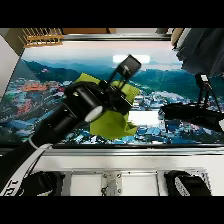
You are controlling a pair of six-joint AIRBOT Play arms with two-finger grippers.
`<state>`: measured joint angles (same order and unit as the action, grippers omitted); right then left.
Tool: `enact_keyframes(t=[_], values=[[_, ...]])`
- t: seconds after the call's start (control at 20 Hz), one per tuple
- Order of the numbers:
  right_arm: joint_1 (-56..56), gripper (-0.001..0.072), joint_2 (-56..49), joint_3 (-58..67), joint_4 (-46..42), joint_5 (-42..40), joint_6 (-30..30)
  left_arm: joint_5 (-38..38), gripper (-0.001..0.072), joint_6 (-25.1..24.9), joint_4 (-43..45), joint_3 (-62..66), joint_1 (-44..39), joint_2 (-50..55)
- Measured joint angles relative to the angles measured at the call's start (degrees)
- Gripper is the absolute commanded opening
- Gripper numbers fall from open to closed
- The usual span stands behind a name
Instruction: Fold the clothes and pants, and hang the long-sleeved shirts on hangers.
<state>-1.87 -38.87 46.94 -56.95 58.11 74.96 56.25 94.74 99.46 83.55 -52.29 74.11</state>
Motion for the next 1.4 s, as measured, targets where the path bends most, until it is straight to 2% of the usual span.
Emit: enact_keyframes(t=[0.1,0.15,0.2,0.25,0.35,0.6,0.85,1.05,1.2,1.4], values=[[-1.0,0.0024,0.0,0.0,0.0,-2.0,0.0,-1.0,0.0008,0.7,-4.1,-1.2,-1.8,1.5],[-1.7,0.0025,0.0,0.0,0.0,-3.0,0.0,-1.4,0.0056,0.5,-7.1,-1.6,-2.3,2.2],[-2.6,0.0024,0.0,0.0,0.0,-3.7,0.0,-1.7,0.0435,-0.2,-10.4,-1.9,-2.7,2.7],[-3.5,0.0024,0.0,0.0,0.0,-4.3,0.0,-2.0,0.0720,-1.0,-13.2,-2.1,-2.8,3.2],[-5.2,0.0024,0.0,0.0,0.0,-5.2,0.0,-2.0,0.0680,-1.8,-17.1,-2.3,-2.0,3.5],[-7.2,0.0025,0.0,0.0,0.1,-5.9,0.0,-0.2,0.0680,-0.7,-20.2,-6.1,9.4,-0.5],[-7.5,0.0031,-0.2,-0.2,0.2,-4.7,0.0,1.7,0.0680,0.8,-21.9,-21.9,27.4,-7.1],[-7.5,0.0031,-1.4,-0.3,0.6,-2.5,0.0,1.6,0.0680,0.6,-29.0,-35.9,39.0,-7.8],[-7.5,0.0032,-3.3,-0.4,2.6,-0.8,0.0,0.2,0.0680,-2.4,-36.5,-42.3,42.1,-5.2],[-7.5,0.0034,-6.1,-0.4,5.0,0.3,0.0,-1.0,0.0669,-5.4,-43.3,-43.3,40.2,0.8]])
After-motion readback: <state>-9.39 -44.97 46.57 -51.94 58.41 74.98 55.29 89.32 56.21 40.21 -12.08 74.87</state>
